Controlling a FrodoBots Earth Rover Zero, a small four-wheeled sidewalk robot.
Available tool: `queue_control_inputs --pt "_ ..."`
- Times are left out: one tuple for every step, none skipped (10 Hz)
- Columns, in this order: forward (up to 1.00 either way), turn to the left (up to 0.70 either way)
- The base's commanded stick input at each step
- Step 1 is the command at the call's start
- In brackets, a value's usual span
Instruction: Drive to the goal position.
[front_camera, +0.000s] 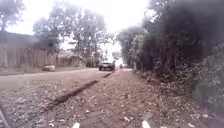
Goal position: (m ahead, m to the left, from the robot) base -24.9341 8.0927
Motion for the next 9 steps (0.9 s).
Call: queue_control_inputs --pt "0.0 0.5" --pt "0.0 0.5" --pt "0.0 0.5" --pt "0.0 0.5" --pt "0.0 0.5" --pt "0.0 0.5" --pt "0.0 0.5" --pt "0.0 0.5" --pt "0.0 0.5"
